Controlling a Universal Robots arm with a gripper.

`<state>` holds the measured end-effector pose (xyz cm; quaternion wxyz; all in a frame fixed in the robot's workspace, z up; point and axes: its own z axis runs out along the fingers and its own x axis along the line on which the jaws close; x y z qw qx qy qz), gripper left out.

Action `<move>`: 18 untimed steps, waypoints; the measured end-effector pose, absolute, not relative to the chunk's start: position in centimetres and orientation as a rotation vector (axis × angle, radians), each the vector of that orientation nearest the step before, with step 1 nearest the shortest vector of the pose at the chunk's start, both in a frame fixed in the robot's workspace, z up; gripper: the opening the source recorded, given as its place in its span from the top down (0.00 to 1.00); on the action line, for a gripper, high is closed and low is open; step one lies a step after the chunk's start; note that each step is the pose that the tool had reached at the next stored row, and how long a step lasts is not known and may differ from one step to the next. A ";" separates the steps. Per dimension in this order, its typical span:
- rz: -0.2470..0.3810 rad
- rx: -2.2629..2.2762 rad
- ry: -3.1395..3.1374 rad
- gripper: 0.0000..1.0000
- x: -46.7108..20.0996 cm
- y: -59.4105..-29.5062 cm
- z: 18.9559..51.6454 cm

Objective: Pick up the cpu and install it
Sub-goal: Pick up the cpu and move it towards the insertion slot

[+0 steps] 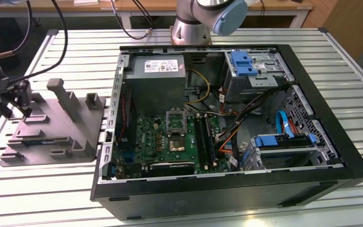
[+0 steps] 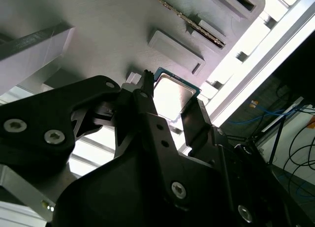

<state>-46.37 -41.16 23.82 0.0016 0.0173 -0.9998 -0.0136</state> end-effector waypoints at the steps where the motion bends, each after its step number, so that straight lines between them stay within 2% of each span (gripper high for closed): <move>1: -0.043 0.054 -3.138 0.53 -46.4 -41.2 23.8; 18: -0.043 0.054 -3.138 0.53 -46.4 -41.2 24.2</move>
